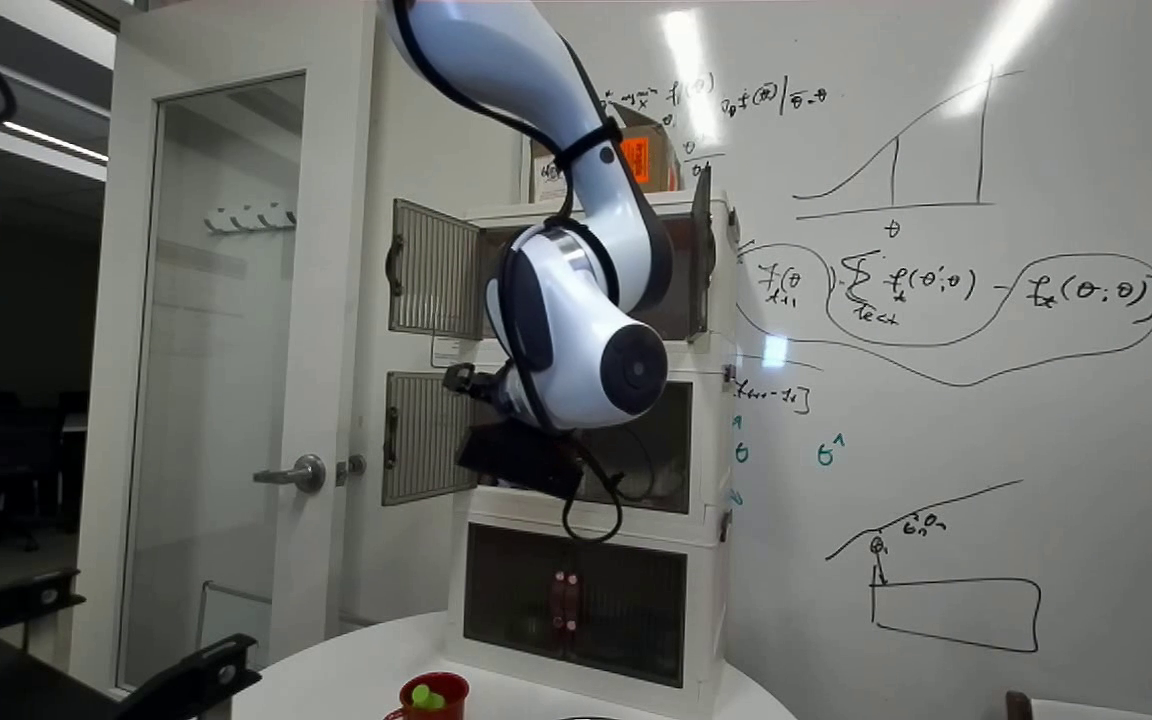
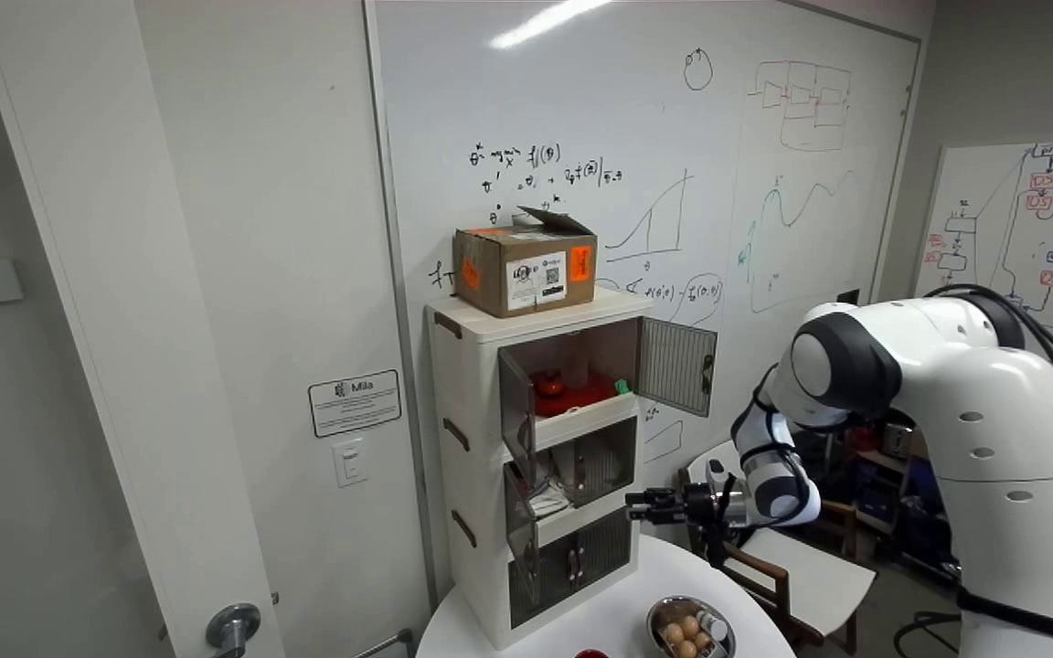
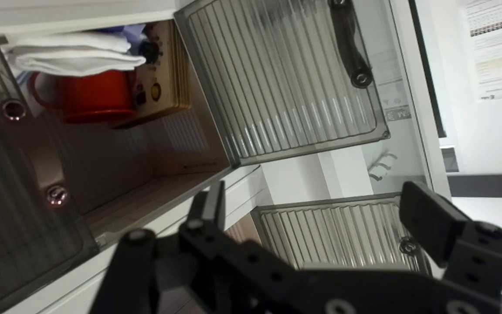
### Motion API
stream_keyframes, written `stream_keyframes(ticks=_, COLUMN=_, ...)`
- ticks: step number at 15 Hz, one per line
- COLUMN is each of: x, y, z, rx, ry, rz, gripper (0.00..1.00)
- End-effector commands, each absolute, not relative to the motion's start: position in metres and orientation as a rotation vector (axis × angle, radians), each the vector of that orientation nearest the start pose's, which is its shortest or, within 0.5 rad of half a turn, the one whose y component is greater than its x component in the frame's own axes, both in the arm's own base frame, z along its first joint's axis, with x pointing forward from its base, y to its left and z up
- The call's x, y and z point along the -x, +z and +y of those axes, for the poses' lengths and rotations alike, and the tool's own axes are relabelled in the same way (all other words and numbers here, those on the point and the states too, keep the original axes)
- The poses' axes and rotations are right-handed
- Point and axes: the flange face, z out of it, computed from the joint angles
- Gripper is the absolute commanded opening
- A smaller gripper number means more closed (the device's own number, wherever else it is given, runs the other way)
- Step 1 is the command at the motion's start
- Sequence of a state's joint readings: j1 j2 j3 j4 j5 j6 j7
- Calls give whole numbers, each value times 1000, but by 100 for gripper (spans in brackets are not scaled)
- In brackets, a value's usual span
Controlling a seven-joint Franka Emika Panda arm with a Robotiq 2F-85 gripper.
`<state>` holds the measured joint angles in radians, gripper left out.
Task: Open the right cabinet door of the middle compartment
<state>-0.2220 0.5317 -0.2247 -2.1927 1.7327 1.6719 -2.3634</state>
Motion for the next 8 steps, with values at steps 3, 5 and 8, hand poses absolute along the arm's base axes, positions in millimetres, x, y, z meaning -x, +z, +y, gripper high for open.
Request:
stream_keyframes(ticks=3, x=-556, y=148, z=-124, rx=1804, ry=-1449, rz=-656, gripper=100)
stream_keyframes(ticks=5, x=-571, y=139, z=-115, rx=1816, ry=-1442, rz=-688, gripper=100)
stream_keyframes(ticks=8, x=-592, y=123, z=-104, rx=1843, ry=-1432, rz=-748, gripper=100)
